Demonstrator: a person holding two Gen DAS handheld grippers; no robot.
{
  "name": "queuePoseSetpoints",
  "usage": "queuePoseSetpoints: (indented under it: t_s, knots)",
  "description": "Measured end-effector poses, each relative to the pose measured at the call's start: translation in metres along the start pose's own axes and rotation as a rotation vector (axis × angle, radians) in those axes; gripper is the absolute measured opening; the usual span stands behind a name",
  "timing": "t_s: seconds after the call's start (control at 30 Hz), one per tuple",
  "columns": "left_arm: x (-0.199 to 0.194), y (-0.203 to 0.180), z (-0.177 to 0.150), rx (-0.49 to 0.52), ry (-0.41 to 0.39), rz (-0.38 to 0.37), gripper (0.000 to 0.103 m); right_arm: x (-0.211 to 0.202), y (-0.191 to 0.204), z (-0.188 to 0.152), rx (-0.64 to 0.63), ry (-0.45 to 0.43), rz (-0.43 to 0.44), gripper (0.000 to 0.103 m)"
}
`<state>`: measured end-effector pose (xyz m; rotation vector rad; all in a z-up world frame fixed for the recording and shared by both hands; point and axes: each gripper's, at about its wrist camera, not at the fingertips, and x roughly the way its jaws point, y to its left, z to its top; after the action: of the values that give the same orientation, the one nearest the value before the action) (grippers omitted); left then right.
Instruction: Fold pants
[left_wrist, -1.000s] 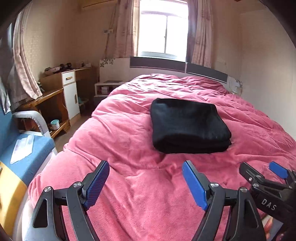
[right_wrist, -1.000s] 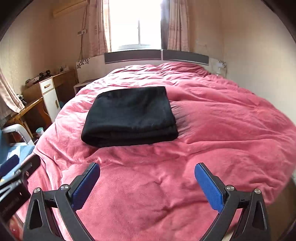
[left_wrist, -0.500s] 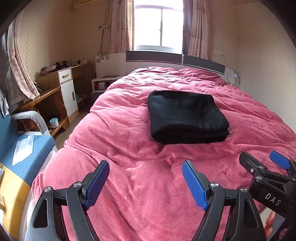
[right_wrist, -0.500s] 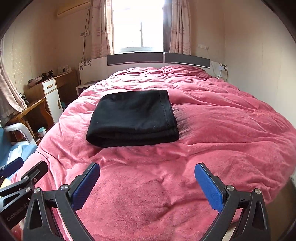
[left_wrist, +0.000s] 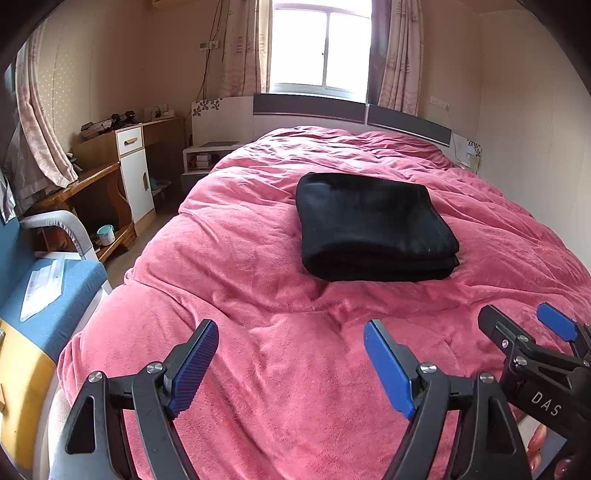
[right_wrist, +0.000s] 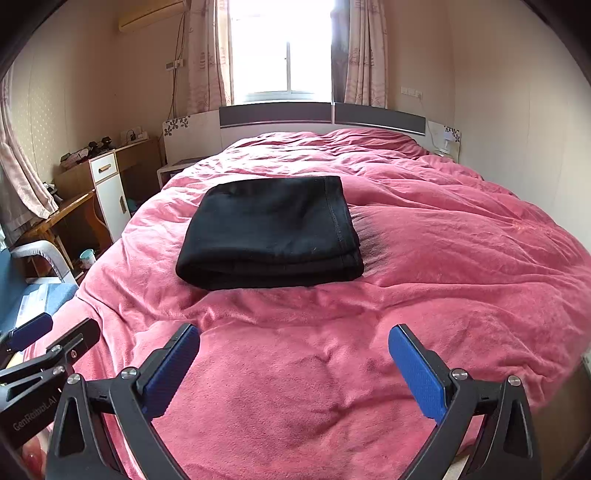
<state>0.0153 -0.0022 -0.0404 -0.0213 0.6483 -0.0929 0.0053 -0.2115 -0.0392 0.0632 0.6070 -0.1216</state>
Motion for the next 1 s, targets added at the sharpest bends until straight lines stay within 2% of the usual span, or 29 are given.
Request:
queuePoseSetpoints:
  t_s: [1.0]
  knots:
    - [0.0012, 0.002, -0.0006, -0.011, 0.011, -0.007, 0.083, 0.0049, 0.0029, -0.0011, -0.011, 0.005, 0.017, 0.103]
